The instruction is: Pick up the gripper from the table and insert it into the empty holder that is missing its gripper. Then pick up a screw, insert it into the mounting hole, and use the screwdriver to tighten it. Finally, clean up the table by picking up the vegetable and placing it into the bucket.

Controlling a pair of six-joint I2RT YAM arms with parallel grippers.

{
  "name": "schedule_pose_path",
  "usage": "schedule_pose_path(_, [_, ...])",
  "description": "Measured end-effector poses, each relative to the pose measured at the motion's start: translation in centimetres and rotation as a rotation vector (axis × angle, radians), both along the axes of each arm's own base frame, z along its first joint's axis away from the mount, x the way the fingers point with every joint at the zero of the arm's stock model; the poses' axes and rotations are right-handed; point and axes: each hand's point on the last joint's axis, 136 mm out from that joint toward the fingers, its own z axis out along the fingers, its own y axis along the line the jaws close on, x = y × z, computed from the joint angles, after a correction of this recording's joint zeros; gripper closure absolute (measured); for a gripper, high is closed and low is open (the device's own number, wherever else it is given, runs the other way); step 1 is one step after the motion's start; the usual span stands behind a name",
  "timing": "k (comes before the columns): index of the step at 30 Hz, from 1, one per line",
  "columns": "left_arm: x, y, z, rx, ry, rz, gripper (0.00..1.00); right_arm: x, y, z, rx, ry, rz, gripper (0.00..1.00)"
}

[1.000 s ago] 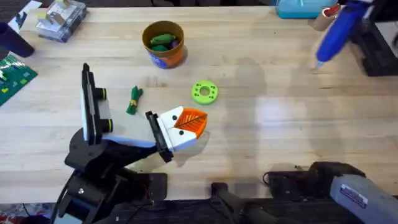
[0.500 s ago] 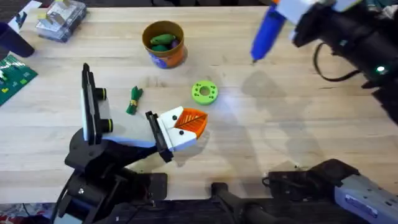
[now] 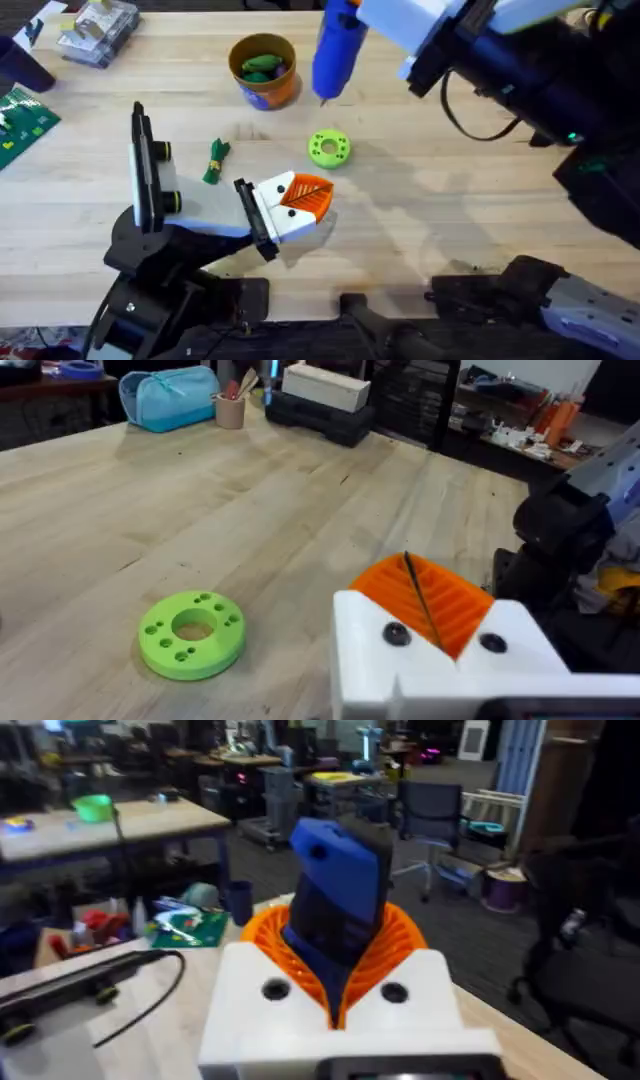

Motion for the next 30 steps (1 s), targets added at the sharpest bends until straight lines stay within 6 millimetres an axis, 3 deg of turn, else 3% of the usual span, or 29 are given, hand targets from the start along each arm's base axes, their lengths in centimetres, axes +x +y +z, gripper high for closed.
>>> schedule_pose_path(6, [0.0,0.0,0.0,0.000,0.000,0.000,0.985,-2.2,1.8,0.6,0.033,0.005,0.087,0.974])
schedule_pose_path(17, [0.0,0.0,0.0,0.000,0.000,0.000,0.985,-4.1,4.3,-0.2,0.055,0.079,0.187,0.974])
schedule_pose_path(23, [0.0,0.0,0.0,0.000,0.000,0.000,0.985,-4.5,5.9,-1.7,0.027,0.117,0.224,0.974])
schedule_pose_path(30, [0.0,0.0,0.0,0.000,0.000,0.000,0.985,-4.7,6.3,-2.2,0.017,0.129,0.239,0.974])
